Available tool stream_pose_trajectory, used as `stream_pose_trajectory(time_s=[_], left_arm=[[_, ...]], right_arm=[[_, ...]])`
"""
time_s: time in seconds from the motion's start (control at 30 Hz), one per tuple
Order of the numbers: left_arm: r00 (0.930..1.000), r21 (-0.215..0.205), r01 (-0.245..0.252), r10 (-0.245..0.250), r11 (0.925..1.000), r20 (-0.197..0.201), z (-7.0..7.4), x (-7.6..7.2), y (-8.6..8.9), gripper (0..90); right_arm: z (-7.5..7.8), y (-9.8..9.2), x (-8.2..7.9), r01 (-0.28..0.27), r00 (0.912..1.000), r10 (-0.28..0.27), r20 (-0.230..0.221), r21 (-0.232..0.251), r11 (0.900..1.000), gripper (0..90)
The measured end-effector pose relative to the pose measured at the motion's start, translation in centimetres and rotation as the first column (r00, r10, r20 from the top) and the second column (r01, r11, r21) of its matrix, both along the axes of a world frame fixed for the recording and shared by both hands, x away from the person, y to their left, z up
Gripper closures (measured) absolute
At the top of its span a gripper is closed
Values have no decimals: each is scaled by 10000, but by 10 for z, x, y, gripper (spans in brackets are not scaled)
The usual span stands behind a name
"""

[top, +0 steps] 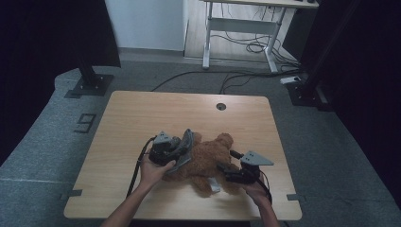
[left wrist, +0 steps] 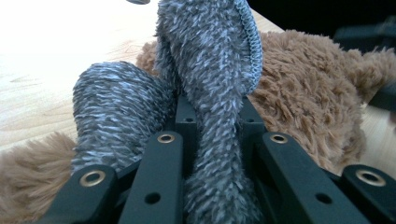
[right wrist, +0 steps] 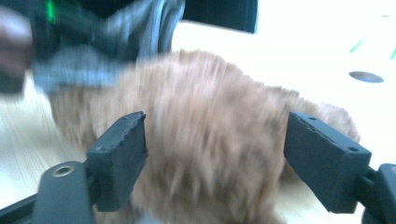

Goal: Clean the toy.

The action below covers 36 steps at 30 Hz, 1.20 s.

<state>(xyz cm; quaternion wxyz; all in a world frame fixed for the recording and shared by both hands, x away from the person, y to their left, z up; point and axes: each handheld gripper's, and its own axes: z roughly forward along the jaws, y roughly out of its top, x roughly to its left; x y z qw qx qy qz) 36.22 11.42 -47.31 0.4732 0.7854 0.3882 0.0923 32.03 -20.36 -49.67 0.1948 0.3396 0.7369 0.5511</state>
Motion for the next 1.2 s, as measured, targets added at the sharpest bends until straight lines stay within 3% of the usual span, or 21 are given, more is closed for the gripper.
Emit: stream_pose_trajectory(time_s=[0.07,0.13,0.23,0.3,0.33,0.43,0.5,0.63,0.8,0.87,1.03,1.13,1.2], left_arm=[[10000,53,-15,15,10000,82,0,-2,-1,766],[9999,15,-56,55,10000,113,-1,-3,-1,766],[9998,-112,-60,62,9999,178,-3,-6,0,766],[9998,-179,-16,19,9998,209,-4,-8,1,766],[9998,-222,31,-26,9997,219,-4,-9,2,766],[9997,-302,122,-115,9995,224,-5,-13,2,766],[9995,-223,183,-176,9996,280,-5,-16,1,766],[9992,-254,208,-199,9995,343,-5,-19,0,765],[9987,-339,154,-138,9993,485,-3,-19,1,763],[9987,-390,69,-49,9992,505,2,-15,4,763],[9976,-541,-165,201,9984,663,18,-6,11,763],[9940,-711,-383,453,9967,999,31,1,15,763],[9908,-826,-494,593,9954,1220,38,4,15,763]], right_arm=[[12,1,9,329,9993,-327,-166,142,9994,192],[19,6,22,504,9975,-513,-487,-189,9986,183],[16,13,41,282,9890,-358,-1435,-547,9981,150],[10,17,48,-79,9797,-42,-2006,-597,9982,148],[6,19,50,-379,9704,257,-2402,-460,9982,148],[-1,19,49,-606,9527,493,-2998,-285,9978,158],[-7,17,48,-851,9386,791,-3359,-32,9964,218],[-12,17,42,-1088,9438,1056,-3131,75,9940,414],[-9,19,33,-977,9717,900,-2184,-244,9949,599],[-5,20,30,-839,9802,790,-1817,-194,9963,640],[3,23,30,-395,9949,445,-904,567,9976,685],[10,26,34,-14,9999,23,-98,892,9960,699],[15,29,35,167,9987,-215,467,1004,9948,701]])
